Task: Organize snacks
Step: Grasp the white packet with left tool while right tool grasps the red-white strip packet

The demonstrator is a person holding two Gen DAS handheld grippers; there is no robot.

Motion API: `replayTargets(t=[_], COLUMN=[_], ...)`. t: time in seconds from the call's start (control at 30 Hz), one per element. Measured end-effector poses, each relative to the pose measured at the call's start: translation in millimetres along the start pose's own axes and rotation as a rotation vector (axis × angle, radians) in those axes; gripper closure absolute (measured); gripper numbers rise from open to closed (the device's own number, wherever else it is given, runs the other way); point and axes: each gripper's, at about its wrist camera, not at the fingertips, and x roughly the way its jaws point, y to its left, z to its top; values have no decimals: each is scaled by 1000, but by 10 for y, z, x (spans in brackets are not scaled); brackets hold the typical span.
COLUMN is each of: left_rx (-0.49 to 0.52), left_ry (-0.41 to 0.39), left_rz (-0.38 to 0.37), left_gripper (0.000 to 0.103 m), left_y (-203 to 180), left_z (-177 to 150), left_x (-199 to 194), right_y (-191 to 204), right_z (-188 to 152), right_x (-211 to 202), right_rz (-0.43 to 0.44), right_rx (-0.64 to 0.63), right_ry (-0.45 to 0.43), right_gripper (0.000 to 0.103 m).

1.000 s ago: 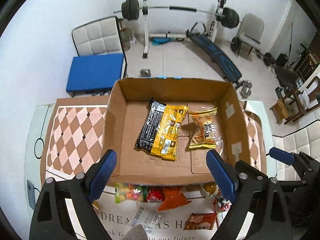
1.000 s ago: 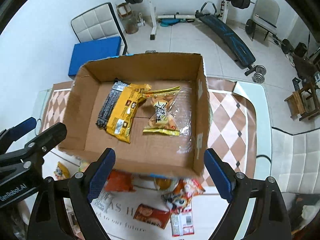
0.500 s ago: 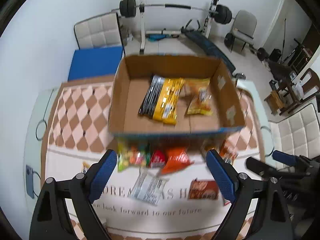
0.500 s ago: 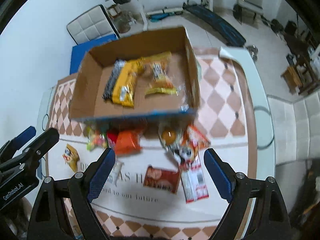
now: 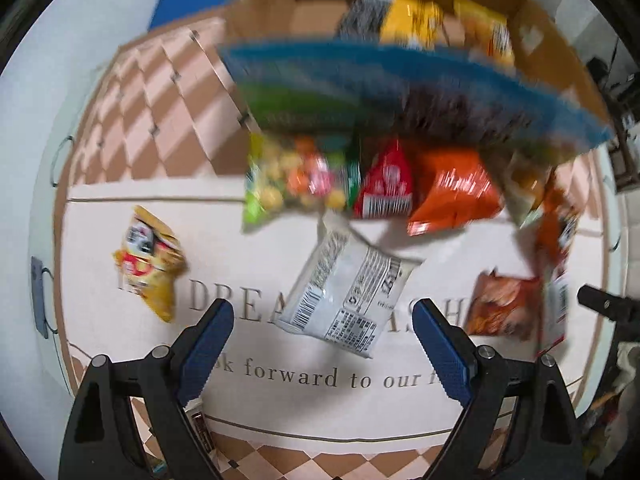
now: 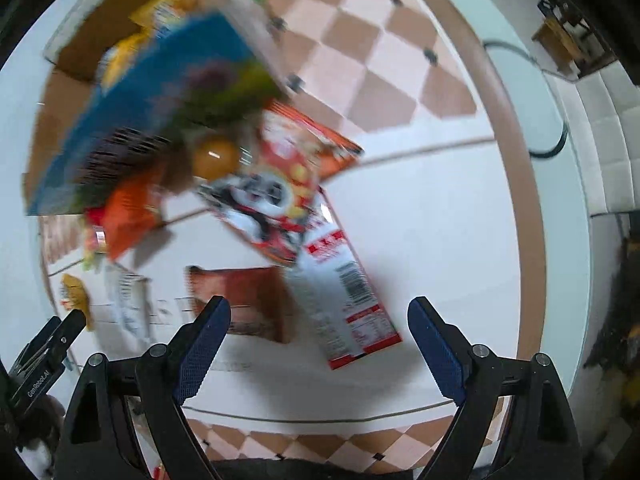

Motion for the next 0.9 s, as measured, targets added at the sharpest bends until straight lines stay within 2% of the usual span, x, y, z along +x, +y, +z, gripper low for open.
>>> replayTargets(t=[0.1,0.2,0.23,0.27,0.3,0.37,0.53,0.57,0.6,0.67,0.73,0.9], left_rx=[33,65,72,84,93,106,129,127,119,90,67,29], left_ry=[68,94,97,102,107,113,126,130,140,151,152,177], left_rz=[2,14,15,20,26,30,27,20,14,3,-11,-19], left_gripper=[11,11,11,11,11,11,11,19,32,35,36,41], left_y=[-74,-149,-165,-195,-223,-266,-373,-397,-408,-415,-408,-329], left_z=[-15,-39,-42,-49,-55,-56,-14,19,25,37,39,-168], left_x=[226,344,365,395,419,458,536,540,554,563,546,531], right_y=[3,75,97,107,116,177,289,296,296,287,287,394], right_z=[-2,-47,-79,-107,-130,-195,-364,-397,-420,-450,-440,-475], right_x=[182,372,452,514,553,527,541,550,551,557,545,505], right_rz=[-27,-78,-98,-120,-139,-171,-160,-137,-121,-79,-81,-138], right_rx=[-35,-100,-117,-126,-130,-148,-142,-128,-116,-69,-53,-89], right_ry=[27,57,72,84,98,68,105,127,139,171,171,125], right_gripper=[11,12,19,33,35,39,40,40,40,38,37,39])
